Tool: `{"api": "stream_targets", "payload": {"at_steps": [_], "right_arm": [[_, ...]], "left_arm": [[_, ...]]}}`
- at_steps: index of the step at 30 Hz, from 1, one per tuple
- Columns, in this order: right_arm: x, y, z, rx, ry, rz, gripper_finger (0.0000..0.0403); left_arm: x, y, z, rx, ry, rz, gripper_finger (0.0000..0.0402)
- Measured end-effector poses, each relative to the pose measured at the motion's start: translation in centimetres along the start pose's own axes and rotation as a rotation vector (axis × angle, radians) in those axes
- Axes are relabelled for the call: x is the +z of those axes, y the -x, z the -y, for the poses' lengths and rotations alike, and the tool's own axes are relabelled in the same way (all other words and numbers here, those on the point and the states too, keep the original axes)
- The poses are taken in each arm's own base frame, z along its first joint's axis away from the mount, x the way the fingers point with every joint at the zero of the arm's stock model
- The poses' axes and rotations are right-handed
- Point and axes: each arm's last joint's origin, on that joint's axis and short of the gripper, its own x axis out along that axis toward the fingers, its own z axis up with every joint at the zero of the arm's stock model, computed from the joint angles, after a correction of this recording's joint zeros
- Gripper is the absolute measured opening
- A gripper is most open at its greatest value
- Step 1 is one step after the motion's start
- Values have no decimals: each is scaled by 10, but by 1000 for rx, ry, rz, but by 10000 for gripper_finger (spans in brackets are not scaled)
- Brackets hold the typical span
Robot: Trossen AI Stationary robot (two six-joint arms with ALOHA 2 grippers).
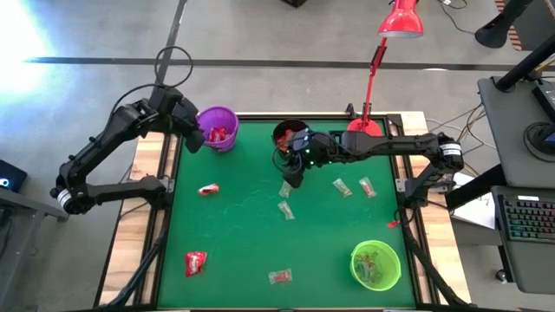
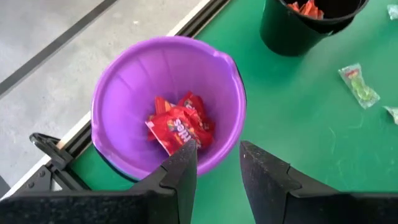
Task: Sort candy
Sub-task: Put the green gummy into the green bucket
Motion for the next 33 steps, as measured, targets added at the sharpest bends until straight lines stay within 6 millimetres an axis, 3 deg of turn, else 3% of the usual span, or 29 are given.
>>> {"api": "stream_targets", "payload": {"at_steps": [8, 20, 33], "right_arm": [[-7, -5, -14, -11, -213, -13, 176], [-44, -63, -44, -78, -420, -170, 183], [-79, -94, -76, -97, -542, -287, 183]], "left_arm": [[-5, 8, 1, 2, -62, 20, 105], [-10, 26, 6, -72, -131, 121, 105], [-13, 28, 6, -75, -194, 115, 105]]}}
